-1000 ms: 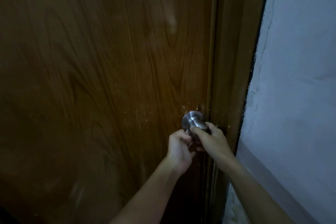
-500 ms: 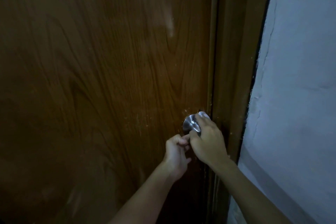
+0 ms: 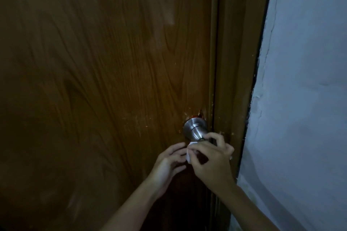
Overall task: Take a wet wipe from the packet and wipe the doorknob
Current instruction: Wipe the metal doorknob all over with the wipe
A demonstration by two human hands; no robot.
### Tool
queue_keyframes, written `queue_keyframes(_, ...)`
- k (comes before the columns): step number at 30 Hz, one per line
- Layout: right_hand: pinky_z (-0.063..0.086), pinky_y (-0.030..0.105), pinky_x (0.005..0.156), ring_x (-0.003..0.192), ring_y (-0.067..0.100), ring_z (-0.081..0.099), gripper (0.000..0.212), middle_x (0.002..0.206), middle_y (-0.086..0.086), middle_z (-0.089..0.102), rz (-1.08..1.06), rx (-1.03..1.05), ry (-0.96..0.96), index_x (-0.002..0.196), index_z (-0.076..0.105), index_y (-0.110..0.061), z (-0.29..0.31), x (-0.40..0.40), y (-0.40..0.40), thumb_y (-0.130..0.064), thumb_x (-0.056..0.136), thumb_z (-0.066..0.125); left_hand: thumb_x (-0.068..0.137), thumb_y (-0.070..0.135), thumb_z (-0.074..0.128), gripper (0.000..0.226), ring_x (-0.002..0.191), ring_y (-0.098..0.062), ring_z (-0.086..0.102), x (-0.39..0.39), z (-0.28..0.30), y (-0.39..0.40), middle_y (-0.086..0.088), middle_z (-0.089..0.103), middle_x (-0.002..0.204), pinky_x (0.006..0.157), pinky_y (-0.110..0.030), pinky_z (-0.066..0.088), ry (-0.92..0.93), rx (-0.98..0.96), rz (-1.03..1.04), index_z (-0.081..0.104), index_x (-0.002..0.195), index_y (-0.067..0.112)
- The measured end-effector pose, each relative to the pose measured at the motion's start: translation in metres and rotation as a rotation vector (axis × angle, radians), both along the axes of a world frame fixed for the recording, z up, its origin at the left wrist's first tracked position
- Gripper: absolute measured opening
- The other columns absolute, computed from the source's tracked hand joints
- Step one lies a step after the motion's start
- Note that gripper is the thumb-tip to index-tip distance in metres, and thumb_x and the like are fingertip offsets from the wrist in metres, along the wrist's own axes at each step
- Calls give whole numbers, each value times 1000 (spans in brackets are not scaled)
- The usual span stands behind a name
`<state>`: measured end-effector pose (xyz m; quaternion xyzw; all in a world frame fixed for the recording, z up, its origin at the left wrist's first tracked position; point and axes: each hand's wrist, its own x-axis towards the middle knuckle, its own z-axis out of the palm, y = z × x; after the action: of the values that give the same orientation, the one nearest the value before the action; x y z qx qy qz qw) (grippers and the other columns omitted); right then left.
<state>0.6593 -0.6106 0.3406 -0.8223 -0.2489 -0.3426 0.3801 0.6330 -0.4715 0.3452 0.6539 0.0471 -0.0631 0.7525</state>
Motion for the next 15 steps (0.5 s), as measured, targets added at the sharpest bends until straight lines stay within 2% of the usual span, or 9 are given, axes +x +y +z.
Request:
queue_keyframes(2,43,20,75,90,2,54,26,88,-9,60,95,174,87,98,63,-30,2,-3,-4,-32,73,58,80,13,64,42,111,-17,62,-5,1,-4,-1,70,115,97,-36,45,-56,71,-45,58,120,20)
queue_keyframes(4,44,7,74,90,-1,57,29,85,-21,57,173,262,196,101,56,-42,3,-6,-8,-39,72,59,80,10,66,34,102,-17,66,-9,1,-9,-4,72,109,92,-33,49,-105,106,-41,64,114,18)
queue_keyframes(5,43,6,74,90,-2,58,27,77,-22,62,178,281,223,96,55,-46,4,-7,-11,-41,71,61,79,10,67,30,95,-17,68,-11,1,-13,-6,73,103,88,-30,51,-132,119,-20,66,109,17)
queue_keyframes(7,47,11,72,82,1,62,27,78,-18,69,172,344,261,91,56,-46,5,-6,-16,-36,70,70,79,14,67,21,82,-15,68,-12,1,-18,-7,75,91,79,-28,51,-182,155,49,70,100,14)
queue_keyframes(10,52,22,71,74,7,66,27,71,-5,71,148,415,310,93,63,-30,5,-6,-25,-19,71,75,84,19,61,15,74,-12,67,-12,1,-18,-6,75,79,75,-29,49,-234,180,162,72,93,14)
queue_keyframes(12,52,20,71,75,8,66,25,74,-3,71,152,415,328,96,64,-22,5,-6,-31,-18,73,74,88,23,56,18,73,-13,65,-11,3,-16,-3,73,76,73,-29,48,-259,171,214,72,91,15)
queue_keyframes(15,51,12,69,78,5,64,14,81,-1,71,183,356,334,91,68,-20,7,-6,-36,-16,78,69,94,30,44,31,72,-16,59,-10,7,-19,-3,66,75,67,-27,45,-262,158,232,69,86,15)
